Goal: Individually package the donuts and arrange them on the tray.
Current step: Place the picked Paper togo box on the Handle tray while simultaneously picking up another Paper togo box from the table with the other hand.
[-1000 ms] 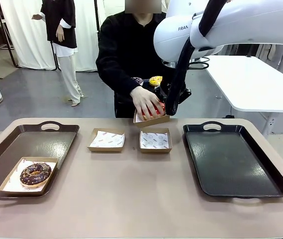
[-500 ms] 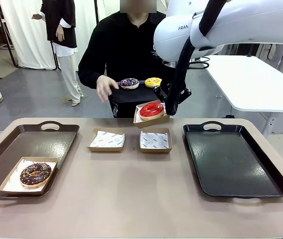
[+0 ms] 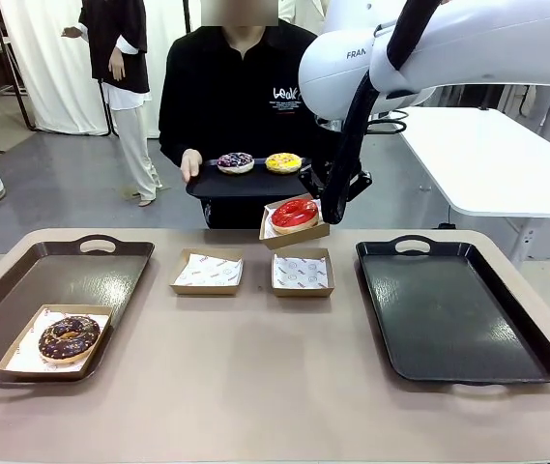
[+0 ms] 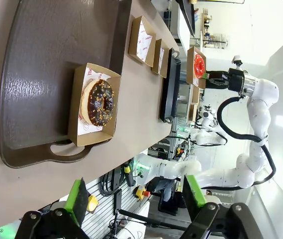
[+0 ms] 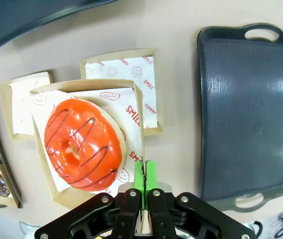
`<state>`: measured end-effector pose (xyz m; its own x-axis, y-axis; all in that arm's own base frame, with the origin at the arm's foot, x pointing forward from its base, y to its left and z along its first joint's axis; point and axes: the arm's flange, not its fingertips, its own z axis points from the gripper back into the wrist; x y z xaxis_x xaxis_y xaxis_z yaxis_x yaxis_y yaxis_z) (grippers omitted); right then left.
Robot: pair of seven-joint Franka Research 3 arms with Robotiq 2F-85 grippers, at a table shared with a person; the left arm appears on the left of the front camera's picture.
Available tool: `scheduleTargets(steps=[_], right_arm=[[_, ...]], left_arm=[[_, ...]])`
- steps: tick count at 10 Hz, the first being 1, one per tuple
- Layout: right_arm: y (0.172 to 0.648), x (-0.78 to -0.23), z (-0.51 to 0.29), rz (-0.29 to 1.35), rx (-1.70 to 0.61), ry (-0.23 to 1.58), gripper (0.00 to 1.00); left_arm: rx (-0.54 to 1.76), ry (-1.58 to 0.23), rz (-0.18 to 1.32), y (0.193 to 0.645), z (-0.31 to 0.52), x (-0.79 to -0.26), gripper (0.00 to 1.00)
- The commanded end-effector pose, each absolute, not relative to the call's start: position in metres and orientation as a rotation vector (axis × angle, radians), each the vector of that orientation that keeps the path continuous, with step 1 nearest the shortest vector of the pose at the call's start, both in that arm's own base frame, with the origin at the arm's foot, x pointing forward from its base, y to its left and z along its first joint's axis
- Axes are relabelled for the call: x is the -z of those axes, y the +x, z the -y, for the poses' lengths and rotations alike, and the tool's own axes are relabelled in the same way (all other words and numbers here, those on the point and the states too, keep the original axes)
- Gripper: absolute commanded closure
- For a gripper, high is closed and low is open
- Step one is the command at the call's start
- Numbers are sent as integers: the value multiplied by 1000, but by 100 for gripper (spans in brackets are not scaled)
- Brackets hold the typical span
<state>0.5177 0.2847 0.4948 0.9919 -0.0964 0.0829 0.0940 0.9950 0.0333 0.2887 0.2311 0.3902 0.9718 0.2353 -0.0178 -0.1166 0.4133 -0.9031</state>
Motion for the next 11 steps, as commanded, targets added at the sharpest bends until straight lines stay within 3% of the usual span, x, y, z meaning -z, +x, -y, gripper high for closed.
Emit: scheduleTargets(steps=[1, 4, 6, 7, 11], right_arm=[[517, -493, -283, 88, 101, 31, 100], [518, -495, -285, 85, 95, 29, 99], [503, -501, -257, 107, -168, 97, 99], [491, -510, -233, 112, -195, 111, 99], [433, -511, -127, 66, -82, 134, 99]], left_arm=[[-219, -1136, 134, 285, -230, -391, 0], [-222, -1124, 118, 289, -231, -390, 0], [-216, -1071, 115, 305, -216, -405, 0], [-198, -1028, 83, 317, -205, -413, 0], [-82, -825, 49, 386, -121, -480, 0]])
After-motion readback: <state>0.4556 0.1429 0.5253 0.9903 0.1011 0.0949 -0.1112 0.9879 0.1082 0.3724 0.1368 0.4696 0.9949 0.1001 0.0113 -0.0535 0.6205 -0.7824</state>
